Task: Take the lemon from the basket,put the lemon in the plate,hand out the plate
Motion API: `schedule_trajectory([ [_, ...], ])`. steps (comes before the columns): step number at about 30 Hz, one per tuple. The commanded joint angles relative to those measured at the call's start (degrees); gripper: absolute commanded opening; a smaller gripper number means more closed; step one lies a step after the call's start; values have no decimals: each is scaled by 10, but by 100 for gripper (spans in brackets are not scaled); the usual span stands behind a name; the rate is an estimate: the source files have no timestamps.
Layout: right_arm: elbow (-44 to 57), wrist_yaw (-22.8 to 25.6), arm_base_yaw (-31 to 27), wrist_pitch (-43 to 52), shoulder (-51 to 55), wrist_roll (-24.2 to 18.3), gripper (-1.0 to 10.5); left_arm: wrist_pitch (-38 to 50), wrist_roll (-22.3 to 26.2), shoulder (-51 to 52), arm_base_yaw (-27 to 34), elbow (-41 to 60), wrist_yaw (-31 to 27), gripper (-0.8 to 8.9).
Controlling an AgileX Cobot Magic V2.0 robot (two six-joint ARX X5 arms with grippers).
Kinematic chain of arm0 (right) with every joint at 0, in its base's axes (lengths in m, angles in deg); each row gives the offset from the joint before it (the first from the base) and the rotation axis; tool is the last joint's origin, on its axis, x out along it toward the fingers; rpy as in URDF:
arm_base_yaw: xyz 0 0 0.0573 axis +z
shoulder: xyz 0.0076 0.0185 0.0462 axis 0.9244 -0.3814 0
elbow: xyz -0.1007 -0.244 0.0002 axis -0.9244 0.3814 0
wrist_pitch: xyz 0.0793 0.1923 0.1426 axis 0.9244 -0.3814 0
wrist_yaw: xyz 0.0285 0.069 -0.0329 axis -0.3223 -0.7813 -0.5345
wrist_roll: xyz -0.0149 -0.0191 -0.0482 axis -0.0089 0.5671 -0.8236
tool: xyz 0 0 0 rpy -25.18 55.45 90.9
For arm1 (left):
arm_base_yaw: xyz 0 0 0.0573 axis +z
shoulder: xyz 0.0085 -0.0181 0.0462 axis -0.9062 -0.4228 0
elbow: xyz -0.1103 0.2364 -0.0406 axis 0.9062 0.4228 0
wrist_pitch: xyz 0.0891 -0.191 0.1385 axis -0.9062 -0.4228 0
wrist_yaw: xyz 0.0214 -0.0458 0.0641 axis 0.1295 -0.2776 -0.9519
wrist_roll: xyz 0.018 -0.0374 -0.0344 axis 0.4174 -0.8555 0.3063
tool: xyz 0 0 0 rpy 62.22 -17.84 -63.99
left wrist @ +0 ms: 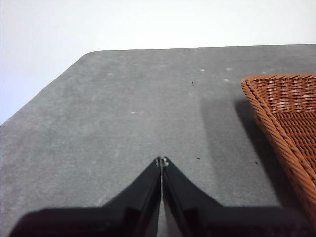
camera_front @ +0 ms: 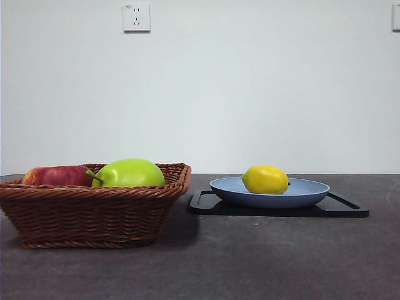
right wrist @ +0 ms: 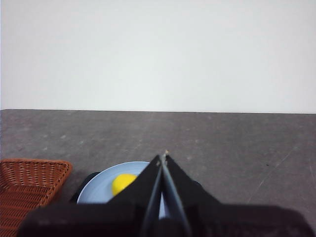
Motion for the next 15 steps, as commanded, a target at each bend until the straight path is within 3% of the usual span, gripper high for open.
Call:
schedule_trajectory([
  [1, -4, 3, 4, 6, -1, -1, 4, 5, -6, 2, 2, 6, 0, 8],
  [11, -4, 3, 4, 6, -1, -1, 4, 5, -6, 2, 2, 6, 0, 8],
  [15, -3, 4, 3, 4, 4, -21, 4, 5, -6, 2, 2, 6, 0, 8],
])
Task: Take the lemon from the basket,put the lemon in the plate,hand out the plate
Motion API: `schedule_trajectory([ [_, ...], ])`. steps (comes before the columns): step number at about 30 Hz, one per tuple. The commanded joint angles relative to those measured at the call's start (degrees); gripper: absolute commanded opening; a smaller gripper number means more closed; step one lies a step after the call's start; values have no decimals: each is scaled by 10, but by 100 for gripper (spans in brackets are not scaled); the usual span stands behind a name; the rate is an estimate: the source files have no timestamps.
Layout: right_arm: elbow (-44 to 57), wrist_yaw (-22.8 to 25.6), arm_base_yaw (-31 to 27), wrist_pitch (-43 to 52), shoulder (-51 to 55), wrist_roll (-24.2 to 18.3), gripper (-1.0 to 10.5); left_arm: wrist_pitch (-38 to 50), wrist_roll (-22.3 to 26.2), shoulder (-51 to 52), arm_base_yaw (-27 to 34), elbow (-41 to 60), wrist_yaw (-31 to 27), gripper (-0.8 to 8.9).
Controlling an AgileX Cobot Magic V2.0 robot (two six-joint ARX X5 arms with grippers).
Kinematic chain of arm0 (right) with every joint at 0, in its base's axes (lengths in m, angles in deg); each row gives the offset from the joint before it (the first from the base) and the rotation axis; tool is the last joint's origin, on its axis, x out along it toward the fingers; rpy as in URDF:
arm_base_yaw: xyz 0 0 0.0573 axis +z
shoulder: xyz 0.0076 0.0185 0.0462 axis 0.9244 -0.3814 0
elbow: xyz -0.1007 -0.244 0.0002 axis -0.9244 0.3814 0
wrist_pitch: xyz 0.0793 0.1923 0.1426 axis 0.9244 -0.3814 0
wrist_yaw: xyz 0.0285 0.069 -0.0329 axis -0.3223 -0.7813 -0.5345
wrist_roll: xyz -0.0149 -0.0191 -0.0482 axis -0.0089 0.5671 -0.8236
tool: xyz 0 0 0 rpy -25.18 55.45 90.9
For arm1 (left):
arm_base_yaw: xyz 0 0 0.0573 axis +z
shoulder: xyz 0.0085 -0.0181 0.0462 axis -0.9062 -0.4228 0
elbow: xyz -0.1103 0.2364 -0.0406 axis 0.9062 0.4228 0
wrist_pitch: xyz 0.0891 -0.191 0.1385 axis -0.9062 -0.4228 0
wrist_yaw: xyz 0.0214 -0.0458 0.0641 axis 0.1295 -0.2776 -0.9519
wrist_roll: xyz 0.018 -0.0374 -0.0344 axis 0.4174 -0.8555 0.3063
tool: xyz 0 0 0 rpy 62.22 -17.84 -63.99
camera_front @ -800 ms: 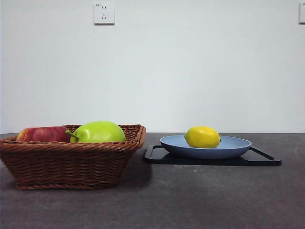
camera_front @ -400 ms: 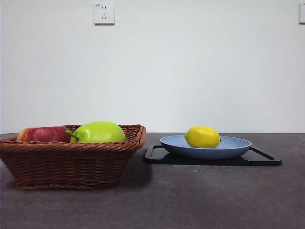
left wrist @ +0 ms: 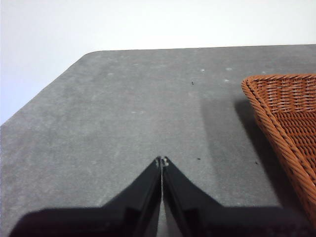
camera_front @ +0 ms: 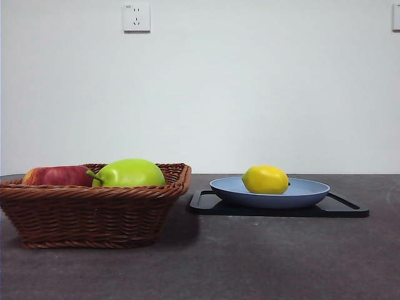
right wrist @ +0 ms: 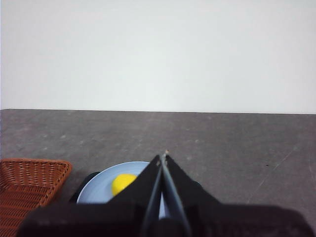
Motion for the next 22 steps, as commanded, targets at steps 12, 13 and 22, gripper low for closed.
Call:
schedule_trajectory([
  [12, 132, -153, -200, -3, 121, 10, 4, 5, -6, 2, 2, 6, 0, 8],
  [13, 147, -167, -215, -2, 126, 13, 4, 5, -6, 2, 2, 6, 0, 8],
  [22, 261, -245, -284, 37, 163, 35, 4, 5, -6, 2, 2, 6, 0, 8],
])
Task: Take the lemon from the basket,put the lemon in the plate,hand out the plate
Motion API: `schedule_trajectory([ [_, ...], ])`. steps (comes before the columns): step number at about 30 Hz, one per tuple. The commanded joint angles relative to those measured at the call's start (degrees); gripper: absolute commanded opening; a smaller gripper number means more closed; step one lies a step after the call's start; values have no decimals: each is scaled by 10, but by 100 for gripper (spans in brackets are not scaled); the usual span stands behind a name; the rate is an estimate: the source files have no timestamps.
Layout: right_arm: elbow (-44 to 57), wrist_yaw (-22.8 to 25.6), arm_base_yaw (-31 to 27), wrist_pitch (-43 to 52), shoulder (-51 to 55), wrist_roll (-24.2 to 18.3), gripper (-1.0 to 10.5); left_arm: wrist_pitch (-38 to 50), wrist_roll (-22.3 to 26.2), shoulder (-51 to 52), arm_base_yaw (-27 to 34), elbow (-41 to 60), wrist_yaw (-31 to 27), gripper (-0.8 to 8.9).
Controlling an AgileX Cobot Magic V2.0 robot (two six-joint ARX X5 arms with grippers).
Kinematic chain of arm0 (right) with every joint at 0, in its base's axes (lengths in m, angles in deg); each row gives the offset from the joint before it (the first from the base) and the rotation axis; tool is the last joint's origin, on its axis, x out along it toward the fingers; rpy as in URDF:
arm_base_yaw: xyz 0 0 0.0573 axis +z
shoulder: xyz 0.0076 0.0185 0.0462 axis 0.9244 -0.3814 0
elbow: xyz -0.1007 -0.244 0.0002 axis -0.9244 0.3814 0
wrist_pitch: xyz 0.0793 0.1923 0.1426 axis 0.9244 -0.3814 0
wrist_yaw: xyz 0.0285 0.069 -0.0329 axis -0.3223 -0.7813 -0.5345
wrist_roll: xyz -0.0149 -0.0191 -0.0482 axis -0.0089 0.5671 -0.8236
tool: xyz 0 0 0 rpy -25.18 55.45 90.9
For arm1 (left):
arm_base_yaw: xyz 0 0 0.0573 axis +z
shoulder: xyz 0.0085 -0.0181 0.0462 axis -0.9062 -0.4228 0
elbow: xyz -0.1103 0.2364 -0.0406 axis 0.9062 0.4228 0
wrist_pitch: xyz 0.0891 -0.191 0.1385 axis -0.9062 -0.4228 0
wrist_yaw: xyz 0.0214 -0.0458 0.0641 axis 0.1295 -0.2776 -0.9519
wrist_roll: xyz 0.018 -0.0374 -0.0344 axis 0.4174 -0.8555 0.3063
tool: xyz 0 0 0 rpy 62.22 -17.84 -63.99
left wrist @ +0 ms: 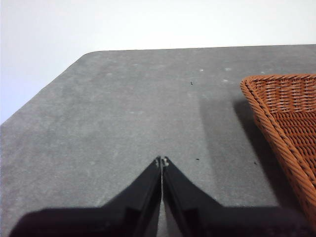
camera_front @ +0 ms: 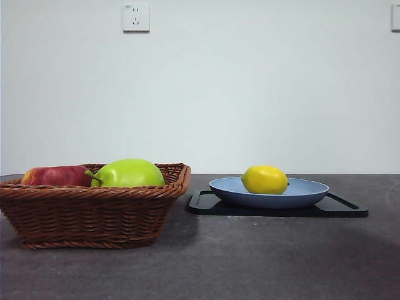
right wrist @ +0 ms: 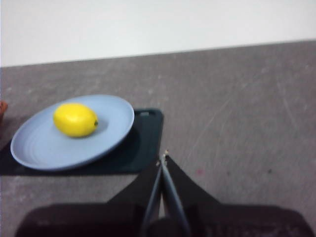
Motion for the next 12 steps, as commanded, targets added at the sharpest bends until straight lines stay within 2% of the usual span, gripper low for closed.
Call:
schedule_trajectory([
  [1, 19, -21, -5, 17, 12, 12, 4, 5, -6, 2, 2, 6, 0, 8],
  [12, 52, -25, -9, 3, 51, 10, 4, 5, -6, 2, 2, 6, 0, 8],
])
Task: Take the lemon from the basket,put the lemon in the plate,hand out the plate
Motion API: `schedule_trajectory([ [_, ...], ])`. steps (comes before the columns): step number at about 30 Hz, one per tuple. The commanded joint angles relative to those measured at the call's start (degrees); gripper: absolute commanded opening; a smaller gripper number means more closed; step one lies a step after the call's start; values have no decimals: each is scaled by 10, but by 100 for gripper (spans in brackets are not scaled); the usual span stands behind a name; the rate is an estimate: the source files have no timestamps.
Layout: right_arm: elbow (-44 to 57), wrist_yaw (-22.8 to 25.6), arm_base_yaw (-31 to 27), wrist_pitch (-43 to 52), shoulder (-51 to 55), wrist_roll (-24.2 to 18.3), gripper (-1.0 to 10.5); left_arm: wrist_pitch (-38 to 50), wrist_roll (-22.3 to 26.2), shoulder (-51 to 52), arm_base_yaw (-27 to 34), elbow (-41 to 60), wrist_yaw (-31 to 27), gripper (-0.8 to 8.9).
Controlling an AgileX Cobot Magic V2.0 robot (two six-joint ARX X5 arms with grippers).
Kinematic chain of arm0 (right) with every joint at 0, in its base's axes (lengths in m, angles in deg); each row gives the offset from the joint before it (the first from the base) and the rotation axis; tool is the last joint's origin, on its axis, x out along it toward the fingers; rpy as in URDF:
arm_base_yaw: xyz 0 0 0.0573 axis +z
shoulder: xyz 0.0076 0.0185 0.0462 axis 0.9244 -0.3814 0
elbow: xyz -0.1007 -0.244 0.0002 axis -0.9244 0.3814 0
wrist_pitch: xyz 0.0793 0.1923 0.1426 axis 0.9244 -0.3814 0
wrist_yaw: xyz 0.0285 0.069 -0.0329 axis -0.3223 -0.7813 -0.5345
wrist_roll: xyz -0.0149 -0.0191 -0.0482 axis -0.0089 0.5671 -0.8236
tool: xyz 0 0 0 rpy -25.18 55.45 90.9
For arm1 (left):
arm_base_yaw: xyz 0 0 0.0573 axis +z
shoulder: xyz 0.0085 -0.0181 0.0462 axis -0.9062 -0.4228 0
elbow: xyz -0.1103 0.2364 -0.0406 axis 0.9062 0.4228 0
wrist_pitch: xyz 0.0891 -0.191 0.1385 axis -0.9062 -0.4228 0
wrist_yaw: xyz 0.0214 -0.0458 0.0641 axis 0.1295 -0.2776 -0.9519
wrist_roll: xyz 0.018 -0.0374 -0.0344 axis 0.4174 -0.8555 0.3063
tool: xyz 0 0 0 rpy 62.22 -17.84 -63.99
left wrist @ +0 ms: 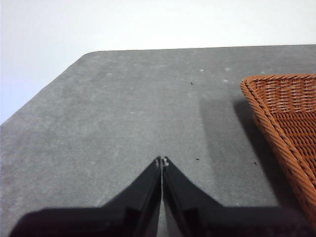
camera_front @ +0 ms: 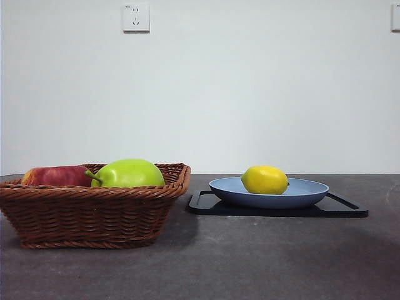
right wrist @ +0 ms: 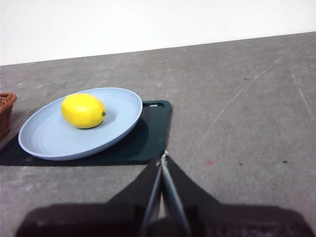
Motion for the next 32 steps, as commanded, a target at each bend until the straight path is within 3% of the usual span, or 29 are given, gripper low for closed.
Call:
schedule_trajectory([
  [1, 5, 0, -1, -9, 7, 3, 4, 5, -6, 2, 2, 6, 0, 8],
  [9, 5, 0, -23, -12, 15, 30, 4, 5, -6, 2, 2, 6, 0, 8],
  [32, 5, 4, -25, -4, 7, 29, 4, 5, -6, 2, 2, 6, 0, 8],
])
